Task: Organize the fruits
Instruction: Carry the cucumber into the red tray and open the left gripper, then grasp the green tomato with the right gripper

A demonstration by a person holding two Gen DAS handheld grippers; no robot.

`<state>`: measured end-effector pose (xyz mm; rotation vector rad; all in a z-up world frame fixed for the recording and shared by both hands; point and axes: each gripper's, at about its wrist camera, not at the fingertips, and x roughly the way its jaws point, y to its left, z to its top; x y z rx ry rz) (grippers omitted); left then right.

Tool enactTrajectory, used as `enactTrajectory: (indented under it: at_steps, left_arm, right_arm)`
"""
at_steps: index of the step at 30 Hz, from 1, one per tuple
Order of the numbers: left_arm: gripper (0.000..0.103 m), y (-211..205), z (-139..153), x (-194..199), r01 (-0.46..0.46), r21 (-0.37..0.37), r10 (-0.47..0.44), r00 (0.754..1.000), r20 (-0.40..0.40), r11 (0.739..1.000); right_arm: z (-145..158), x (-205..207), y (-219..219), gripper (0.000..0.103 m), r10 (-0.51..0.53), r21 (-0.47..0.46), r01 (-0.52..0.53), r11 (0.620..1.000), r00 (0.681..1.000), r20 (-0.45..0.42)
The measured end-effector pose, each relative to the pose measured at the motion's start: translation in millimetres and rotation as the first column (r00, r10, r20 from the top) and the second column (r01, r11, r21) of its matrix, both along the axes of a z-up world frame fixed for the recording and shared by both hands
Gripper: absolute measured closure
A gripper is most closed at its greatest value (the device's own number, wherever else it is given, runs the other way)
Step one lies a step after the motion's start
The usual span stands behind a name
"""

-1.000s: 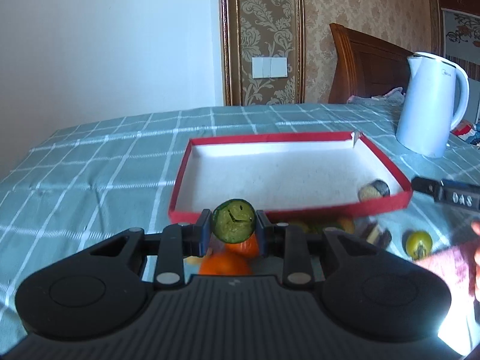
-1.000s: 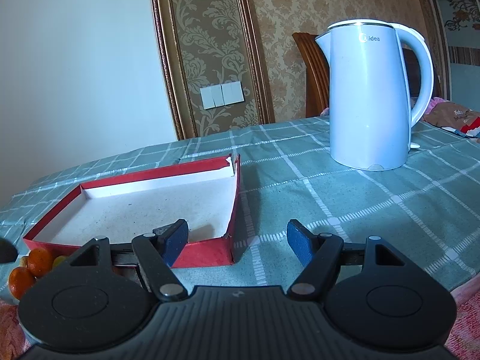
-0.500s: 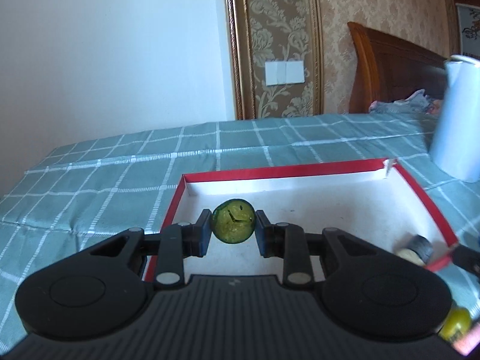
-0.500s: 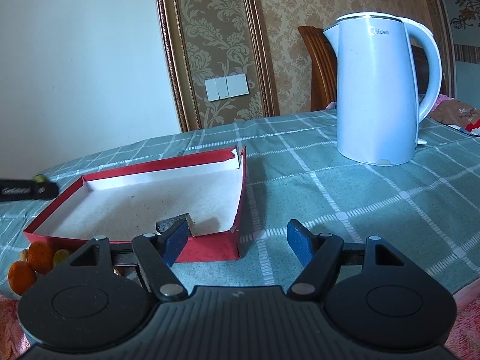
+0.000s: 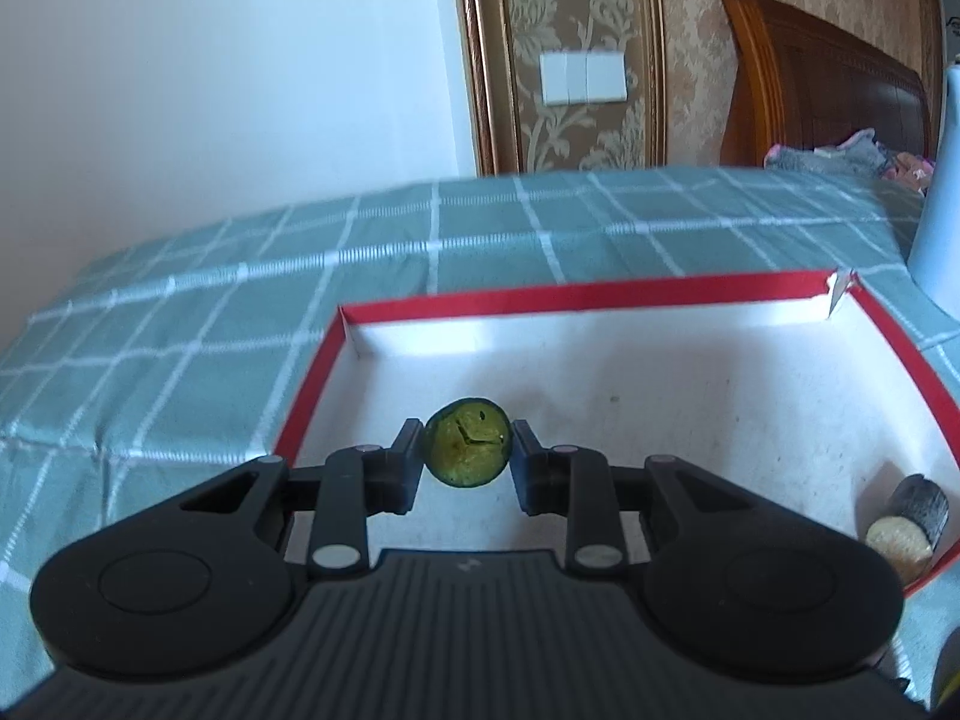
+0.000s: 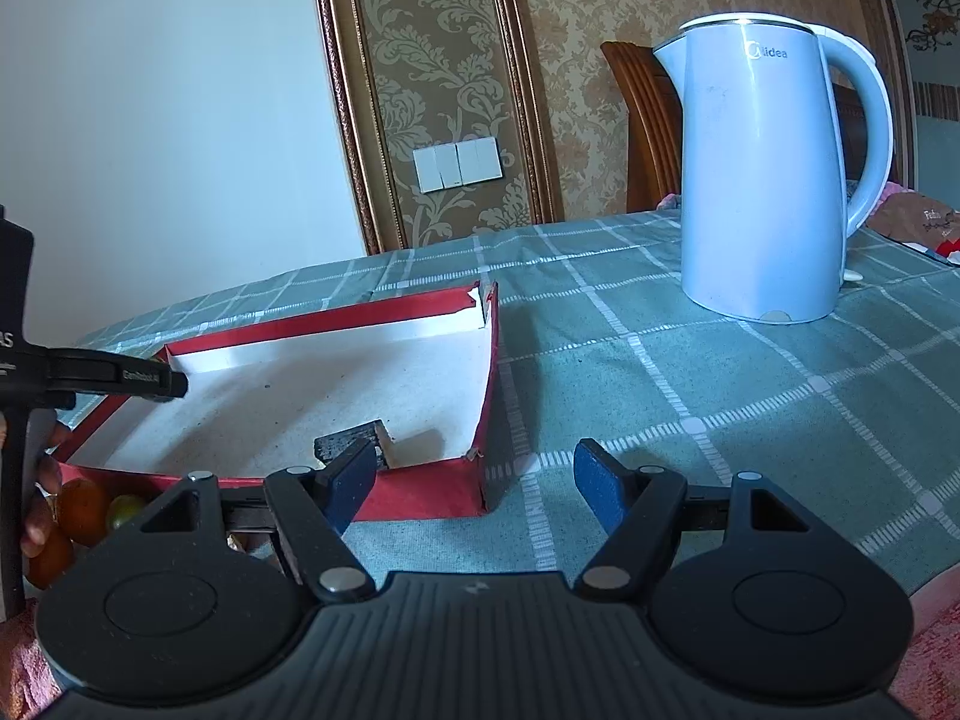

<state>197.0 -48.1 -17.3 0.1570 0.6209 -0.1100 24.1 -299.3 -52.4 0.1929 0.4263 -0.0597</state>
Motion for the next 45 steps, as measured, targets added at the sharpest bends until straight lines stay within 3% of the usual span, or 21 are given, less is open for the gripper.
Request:
enactTrajectory:
  at_steps: [1, 2, 3, 5, 10, 15, 18, 22, 27, 29, 30, 32, 36, 41, 45]
  left_arm:
    - [0.074, 0, 0, 1, 0.001, -0.001, -0.001, 1.000, -0.009, 1.000]
    - [0.065, 0, 0, 0, -0.004, 0.001, 0.004, 1.000, -0.006, 1.000]
    - [0.051, 0, 1, -1, -0.009, 0.010, 0.009, 1.000, -0.002, 1.000]
    - [0.037, 0, 3, -5, -0.006, 0.021, 0.006, 1.000, 0.008, 1.000]
    - [0.033, 7, 18, -25, -0.031, 0.034, 0.029, 0.997, 0.066, 0.999]
    - [0.008, 36, 41, -84, -0.038, -0.018, 0.041, 0.982, 0.182, 0.999]
    - [0.004, 61, 42, -126, -0.044, -0.058, 0.055, 0.977, 0.205, 0.997]
    - [0.003, 86, 27, -159, -0.077, -0.085, 0.091, 0.980, 0.177, 0.993]
    - [0.003, 111, 14, -170, -0.186, -0.048, 0.192, 0.961, 0.199, 0.981]
    - [0.000, 125, 13, -171, -0.241, -0.050, 0.246, 0.941, 0.231, 0.969]
    - [0.000, 131, 11, -170, -0.270, -0.049, 0.274, 0.930, 0.246, 0.962]
    - [0.000, 140, 8, -166, -0.301, -0.049, 0.304, 0.924, 0.231, 0.952]
    - [0.000, 145, -1, -170, -0.321, -0.036, 0.320, 0.919, 0.229, 0.946]
    - [0.000, 145, -1, -175, -0.312, -0.030, 0.309, 0.915, 0.258, 0.950]
    - [0.000, 152, -3, -173, -0.302, -0.073, 0.311, 0.921, 0.234, 0.951]
  right_arm:
    - [0, 0, 1, 0.030, 0.001, -0.003, -0.001, 1.000, 1.000, -0.002]
    - [-1, 0, 1, 0.030, 0.002, -0.005, -0.002, 1.000, 1.000, -0.004]
    - [-1, 0, 2, 0.030, 0.005, -0.006, -0.005, 1.000, 1.000, -0.006]
    - [-1, 0, 2, 0.030, 0.005, -0.007, -0.005, 1.000, 1.000, -0.004]
    - [1, -1, 0, 0.030, -0.004, 0.002, 0.004, 1.000, 1.000, 0.006]
    - [2, -4, -4, 0.030, -0.015, 0.016, 0.015, 1.000, 1.000, 0.014]
    - [3, -5, -4, 0.030, -0.010, 0.021, 0.009, 1.000, 1.000, 0.020]
    - [5, -8, 1, 0.030, 0.011, 0.000, -0.011, 1.000, 0.999, 0.035]
    - [10, -21, -2, 0.030, 0.021, -0.006, -0.021, 1.000, 0.998, 0.050]
    - [10, -30, -8, 0.028, -0.031, -0.071, 0.035, 0.997, 0.997, 0.070]
    - [9, -31, -12, 0.020, -0.065, -0.097, 0.071, 0.993, 0.996, 0.069]
    - [7, -34, -22, 0.018, -0.115, -0.093, 0.121, 0.988, 0.992, 0.058]
    - [7, -47, -25, 0.018, -0.004, -0.007, 0.004, 1.000, 1.000, 0.010]
    - [1, -60, 10, 0.018, 0.081, -0.147, -0.083, 0.986, 0.997, -0.019]
    - [1, -63, 30, 0.019, 0.138, -0.165, -0.142, 0.976, 0.990, -0.035]
